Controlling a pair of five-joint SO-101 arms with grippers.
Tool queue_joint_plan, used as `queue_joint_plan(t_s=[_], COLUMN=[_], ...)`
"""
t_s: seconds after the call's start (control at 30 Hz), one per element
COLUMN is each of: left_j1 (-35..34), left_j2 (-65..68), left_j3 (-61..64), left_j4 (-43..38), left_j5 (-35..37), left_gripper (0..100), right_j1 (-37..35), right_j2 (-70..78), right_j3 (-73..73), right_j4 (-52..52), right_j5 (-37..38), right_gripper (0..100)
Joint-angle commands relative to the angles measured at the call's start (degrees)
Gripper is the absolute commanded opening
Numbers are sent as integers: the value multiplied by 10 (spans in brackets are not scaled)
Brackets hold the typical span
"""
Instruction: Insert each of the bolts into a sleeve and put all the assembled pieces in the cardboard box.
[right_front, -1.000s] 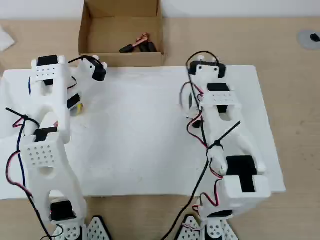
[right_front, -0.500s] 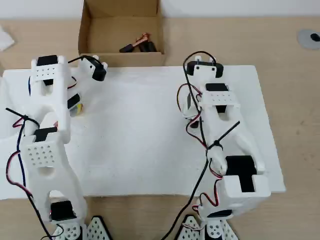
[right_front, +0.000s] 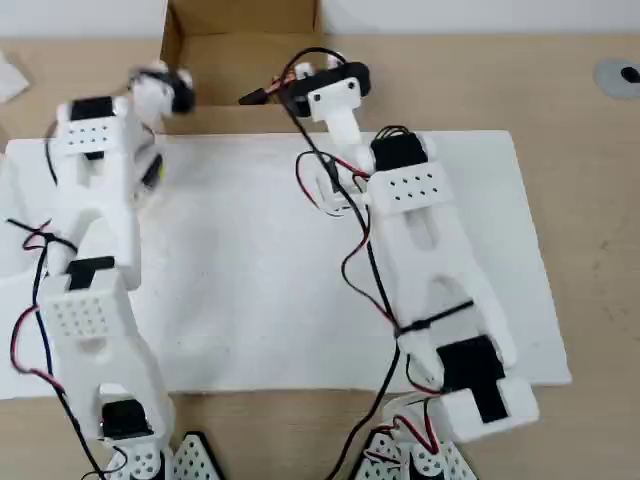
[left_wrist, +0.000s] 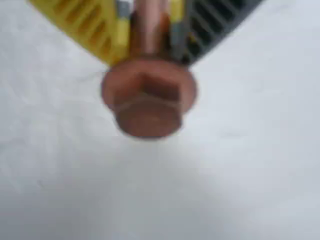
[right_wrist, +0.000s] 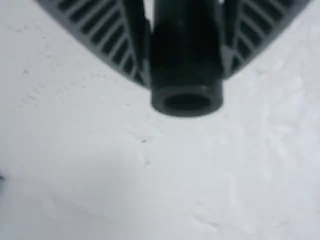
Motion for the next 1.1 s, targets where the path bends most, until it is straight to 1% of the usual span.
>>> queue_joint_plan(t_s=[0.0,0.13,0.27,0.33,0.53,0.67,0.77,0.97,1.07], left_j1=[2,-23,-42,-55,-57,-49,-11,35,53], left_j2=[-130,-255,-368,-413,-529,-610,-655,-726,-749], left_j3=[-66,-108,-113,-104,-62,-54,-29,89,135], left_j4=[2,21,47,67,148,153,153,153,153], left_j5=[105,238,331,367,437,454,454,453,453], left_gripper=[11,10,9,9,8,7,7,9,8], right_j1=[-20,-36,-58,-61,-75,-85,-85,-86,-87], right_j2=[-68,-145,-206,-233,-349,-465,-555,-753,-875], right_j3=[-39,-35,-28,0,80,124,185,391,501], right_j4=[21,30,84,93,79,59,25,-105,-191], right_j5=[10,10,10,7,-2,1,-3,-55,-57], right_gripper=[10,10,10,10,10,10,10,10,10])
